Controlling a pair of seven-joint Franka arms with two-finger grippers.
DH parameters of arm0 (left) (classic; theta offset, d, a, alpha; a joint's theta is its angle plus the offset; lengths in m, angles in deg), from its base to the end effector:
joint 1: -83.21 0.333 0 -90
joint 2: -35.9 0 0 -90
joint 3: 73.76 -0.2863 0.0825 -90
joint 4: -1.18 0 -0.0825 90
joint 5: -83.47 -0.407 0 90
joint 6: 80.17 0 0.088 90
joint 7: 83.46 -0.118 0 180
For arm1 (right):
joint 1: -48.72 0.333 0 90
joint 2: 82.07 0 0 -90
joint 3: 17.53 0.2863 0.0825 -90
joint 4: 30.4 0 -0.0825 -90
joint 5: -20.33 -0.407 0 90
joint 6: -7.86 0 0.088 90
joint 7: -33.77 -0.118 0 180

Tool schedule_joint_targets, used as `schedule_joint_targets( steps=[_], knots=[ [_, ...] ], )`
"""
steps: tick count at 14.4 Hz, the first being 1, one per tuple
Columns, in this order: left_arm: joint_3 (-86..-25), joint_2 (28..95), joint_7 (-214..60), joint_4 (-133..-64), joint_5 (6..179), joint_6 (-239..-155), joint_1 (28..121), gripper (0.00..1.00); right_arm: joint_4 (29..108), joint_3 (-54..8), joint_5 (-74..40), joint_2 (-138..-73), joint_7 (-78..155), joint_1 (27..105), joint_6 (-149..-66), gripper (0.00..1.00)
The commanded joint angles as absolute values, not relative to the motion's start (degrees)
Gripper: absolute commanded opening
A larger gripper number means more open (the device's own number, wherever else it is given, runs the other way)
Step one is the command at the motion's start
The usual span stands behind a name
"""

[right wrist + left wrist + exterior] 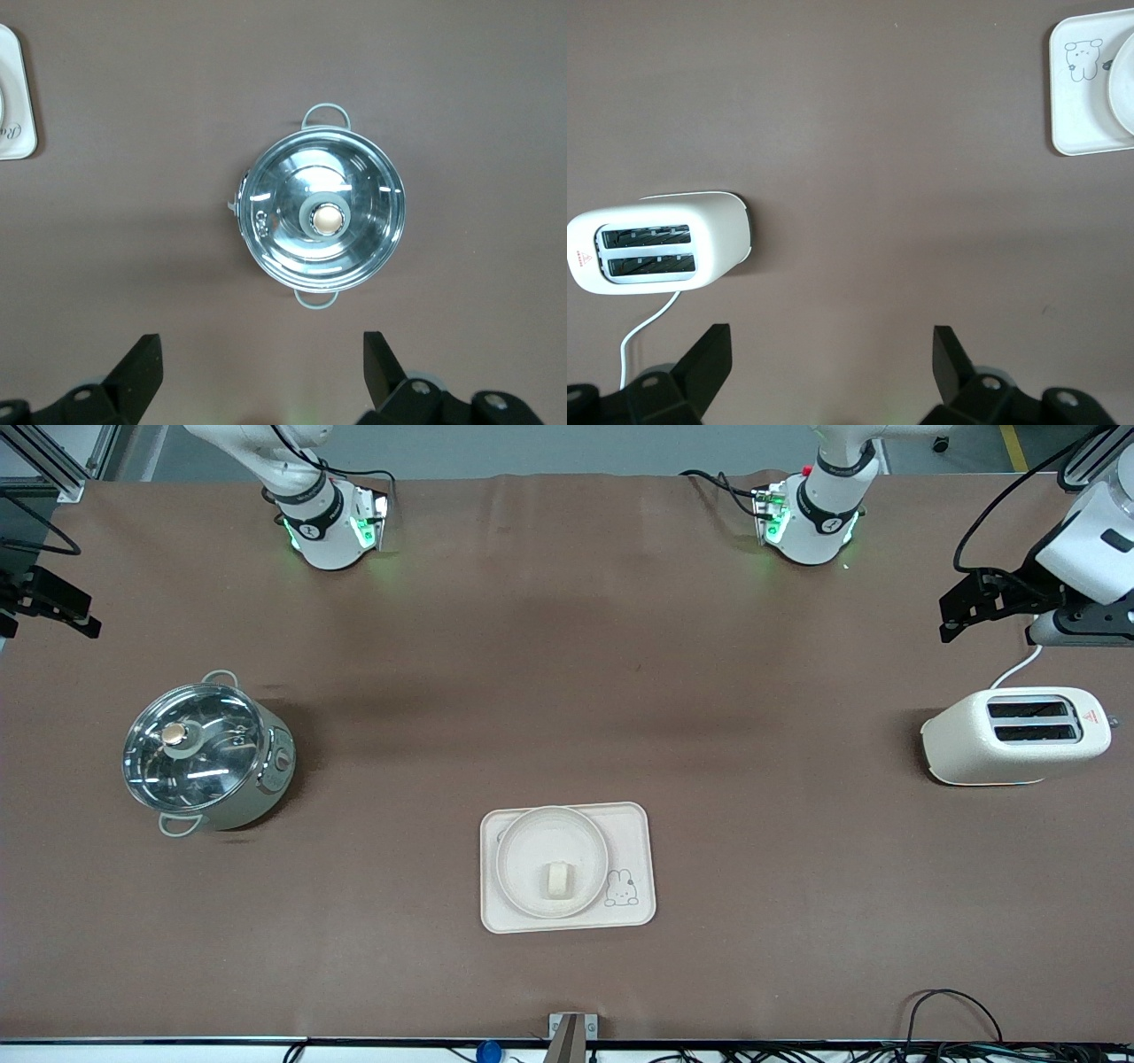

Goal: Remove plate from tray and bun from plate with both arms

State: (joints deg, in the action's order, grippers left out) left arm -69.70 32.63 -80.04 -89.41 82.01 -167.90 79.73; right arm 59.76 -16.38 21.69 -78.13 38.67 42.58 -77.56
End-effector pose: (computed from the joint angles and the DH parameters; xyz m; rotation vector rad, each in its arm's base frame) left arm 0.5531 -0.0711 0.6076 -3.1109 0.1100 -0.0153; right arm 0.5473 -0.0504 0.6143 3.1177 -0.0052 -0.0251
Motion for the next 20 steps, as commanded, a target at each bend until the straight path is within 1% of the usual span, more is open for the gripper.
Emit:
schedule_joint_targets(
  steps=[1,20],
  knots=[
    [-69.8,33.08,-81.17,-88.29,83.11,-167.8,79.87,1.0,62.58,-16.38,20.95,-76.27,39.04,42.22,-79.24,1.0],
    [-69.8,34.31,-81.0,-87.5,83.11,-167.8,80.22,1.0,62.67,-16.38,20.86,-76.27,39.04,42.31,-78.36,1.0]
  ],
)
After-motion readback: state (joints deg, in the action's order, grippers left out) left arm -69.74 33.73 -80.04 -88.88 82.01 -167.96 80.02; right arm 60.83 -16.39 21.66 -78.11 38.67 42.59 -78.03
